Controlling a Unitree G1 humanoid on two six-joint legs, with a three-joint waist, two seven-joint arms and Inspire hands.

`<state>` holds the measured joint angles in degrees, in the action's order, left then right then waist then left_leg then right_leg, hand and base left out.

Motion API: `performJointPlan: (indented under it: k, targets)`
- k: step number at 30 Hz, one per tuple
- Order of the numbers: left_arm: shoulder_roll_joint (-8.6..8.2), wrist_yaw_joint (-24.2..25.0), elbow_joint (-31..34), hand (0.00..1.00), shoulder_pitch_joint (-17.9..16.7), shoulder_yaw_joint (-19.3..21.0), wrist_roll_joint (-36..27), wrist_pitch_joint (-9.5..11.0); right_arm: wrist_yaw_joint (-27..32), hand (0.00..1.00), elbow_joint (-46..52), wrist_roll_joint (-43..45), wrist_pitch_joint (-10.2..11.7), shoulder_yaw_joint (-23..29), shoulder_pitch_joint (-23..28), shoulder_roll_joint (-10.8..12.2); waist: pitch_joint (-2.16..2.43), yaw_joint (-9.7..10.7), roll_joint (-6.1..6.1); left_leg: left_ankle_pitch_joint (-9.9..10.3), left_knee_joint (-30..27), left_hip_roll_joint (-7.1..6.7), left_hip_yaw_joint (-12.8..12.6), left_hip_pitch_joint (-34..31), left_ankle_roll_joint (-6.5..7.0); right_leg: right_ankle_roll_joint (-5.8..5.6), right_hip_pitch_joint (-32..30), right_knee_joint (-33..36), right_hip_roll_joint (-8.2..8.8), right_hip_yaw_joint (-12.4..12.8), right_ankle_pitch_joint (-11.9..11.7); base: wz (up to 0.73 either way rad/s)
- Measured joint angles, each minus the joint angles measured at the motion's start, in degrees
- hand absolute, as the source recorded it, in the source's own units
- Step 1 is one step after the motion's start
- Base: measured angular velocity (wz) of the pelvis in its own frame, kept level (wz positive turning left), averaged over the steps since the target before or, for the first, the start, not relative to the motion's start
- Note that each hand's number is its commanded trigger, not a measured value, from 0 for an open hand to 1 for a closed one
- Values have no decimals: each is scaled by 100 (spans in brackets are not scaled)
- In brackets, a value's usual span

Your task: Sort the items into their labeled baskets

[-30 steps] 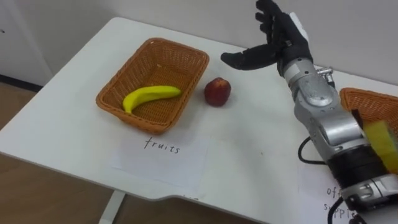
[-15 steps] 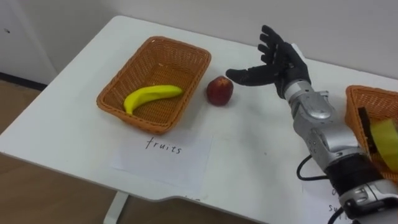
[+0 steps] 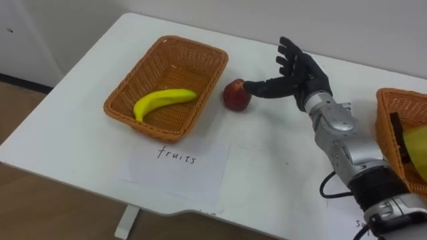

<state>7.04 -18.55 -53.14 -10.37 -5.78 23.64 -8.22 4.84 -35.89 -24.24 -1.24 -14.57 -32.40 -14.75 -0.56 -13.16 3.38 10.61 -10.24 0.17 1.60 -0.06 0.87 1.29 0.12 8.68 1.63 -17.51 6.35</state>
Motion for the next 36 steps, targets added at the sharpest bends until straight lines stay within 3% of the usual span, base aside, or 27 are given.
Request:
performJointPlan:
  k: [11, 19, 30, 36]
  targets:
    - [2, -1, -23, 0, 80, -11, -58, 114, -33, 0, -224, 4, 2, -49, 0, 27, -8, -26, 27, -1, -45, 0, -4, -129, 0, 1, -146, 12, 2, 5, -1, -1]
    - [18, 10, -35, 0, 105, -17, -165, 117, -61, 0, -224, 3, 2, -56, 0, 36, -62, -134, 115, -1, -45, -3, 10, -152, 0, 1, -167, 9, 6, -6, -1, 0]
    - [34, 6, -94, 0, 213, -119, -163, 121, -285, 0, -222, 250, -1, -286, 0, 39, -49, -131, 162, -2, -51, -1, 9, -242, -1, 1, -235, 15, 8, -42, 0, 2]
    - [63, 33, -96, 0, 202, -119, -162, 125, -461, 0, -182, 820, -1, -456, 0, 47, -46, -142, 213, -2, -58, -1, -5, -230, 0, 1, -228, 15, 12, 3, -1, 0]
